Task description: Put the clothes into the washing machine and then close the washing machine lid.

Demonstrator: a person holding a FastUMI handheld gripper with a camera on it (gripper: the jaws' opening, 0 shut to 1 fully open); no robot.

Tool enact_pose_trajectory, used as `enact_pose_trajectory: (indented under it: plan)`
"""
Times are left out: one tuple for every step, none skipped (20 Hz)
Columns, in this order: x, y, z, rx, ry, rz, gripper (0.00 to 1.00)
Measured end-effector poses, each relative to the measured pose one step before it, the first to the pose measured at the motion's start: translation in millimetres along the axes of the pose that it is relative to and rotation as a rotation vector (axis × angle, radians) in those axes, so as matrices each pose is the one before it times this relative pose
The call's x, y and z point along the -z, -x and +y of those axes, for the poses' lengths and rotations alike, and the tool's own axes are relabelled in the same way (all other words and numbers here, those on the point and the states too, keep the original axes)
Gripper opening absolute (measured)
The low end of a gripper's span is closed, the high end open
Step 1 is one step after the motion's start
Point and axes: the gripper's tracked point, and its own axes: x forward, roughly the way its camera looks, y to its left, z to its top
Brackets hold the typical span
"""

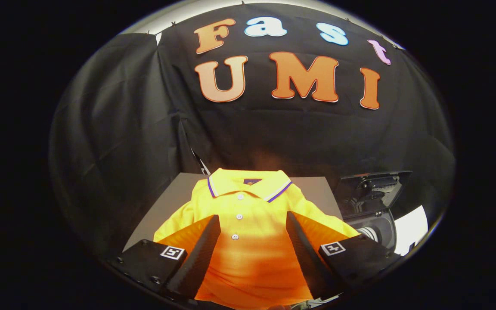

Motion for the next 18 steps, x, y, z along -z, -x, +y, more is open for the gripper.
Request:
enact_pose_trajectory:
  plan:
    - [3.17,-3.88,-1.33,0.0161,0.00958,0.00747,0.99]
    - [5.0,-2.91,1.22,0.00642,0.00938,0.0142,0.99]
    - [5.07,-3.6,3.05,-0.00493,0.00524,0.01515,0.99]
    - [7.21,-3.23,1.06,-0.00449,0.00482,0.01735,0.99]
    - [7.31,-3.26,1.91,-0.00223,0.0085,0.02102,0.99]
    - [10.72,-5.26,0.19,0.00826,0.02004,0.03675,0.99]
    - [15.19,-4.26,0.54,-0.00798,0.02274,0.04706,0.99]
    - [-9.05,-1.47,3.04,-0.01125,-0.0127,-0.06886,0.99]
    - [3.95,-0.63,1.25,-0.00684,-0.01467,-0.00634,0.99]
    - [-0.2,2.48,-1.15,-0.00411,-0.00441,-0.02615,0.99]
    - [0.12,-3.39,-1.0,-0.00022,0.00461,-0.00761,1.0]
    - [-0.22,1.88,-0.54,-0.00163,0.00559,0.00008,0.98]
    - [-0.17,-3.45,1.58,-0.00716,-0.00298,-0.0051,0.99]
    - [1.09,-0.79,0.83,-0.00423,-0.00086,0.00346,0.94]
    - [-0.8,-0.93,2.18,-0.01059,0.00059,-0.00124,0.92]
    - [-0.76,0.12,1.01,-0.01192,0.00466,0.00104,0.86]
    - [0.23,0.87,-0.84,0.00043,0.00193,-0.00255,0.8]
    - [0.87,-0.31,0.55,-0.00896,0.00411,-0.00317,0.74]
